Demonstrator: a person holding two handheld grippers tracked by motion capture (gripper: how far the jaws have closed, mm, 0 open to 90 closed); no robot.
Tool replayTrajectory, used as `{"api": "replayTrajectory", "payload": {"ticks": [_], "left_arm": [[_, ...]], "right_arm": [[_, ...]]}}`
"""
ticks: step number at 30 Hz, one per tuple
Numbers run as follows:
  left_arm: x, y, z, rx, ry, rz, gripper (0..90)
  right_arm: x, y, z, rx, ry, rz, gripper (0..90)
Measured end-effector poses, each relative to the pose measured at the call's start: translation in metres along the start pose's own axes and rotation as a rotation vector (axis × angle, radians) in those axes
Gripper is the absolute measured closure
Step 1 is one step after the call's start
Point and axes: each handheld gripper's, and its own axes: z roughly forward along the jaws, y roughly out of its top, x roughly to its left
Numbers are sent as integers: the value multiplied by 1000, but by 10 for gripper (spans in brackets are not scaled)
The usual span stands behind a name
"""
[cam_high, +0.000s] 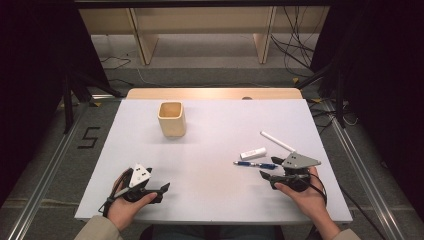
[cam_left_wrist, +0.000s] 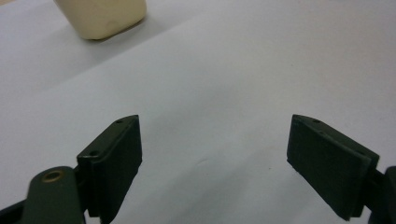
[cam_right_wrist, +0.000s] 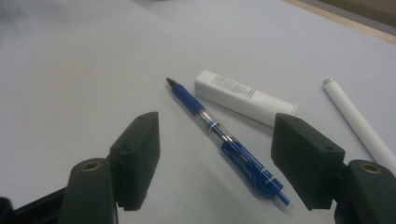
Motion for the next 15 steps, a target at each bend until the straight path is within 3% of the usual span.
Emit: {"api": "replayTrajectory", "payload": {"ticks": [15], "left_arm": [[-1,2,2,2,-3,12,178]], "right_arm": [[0,-2,-5,-15,-14,9,314]]}}
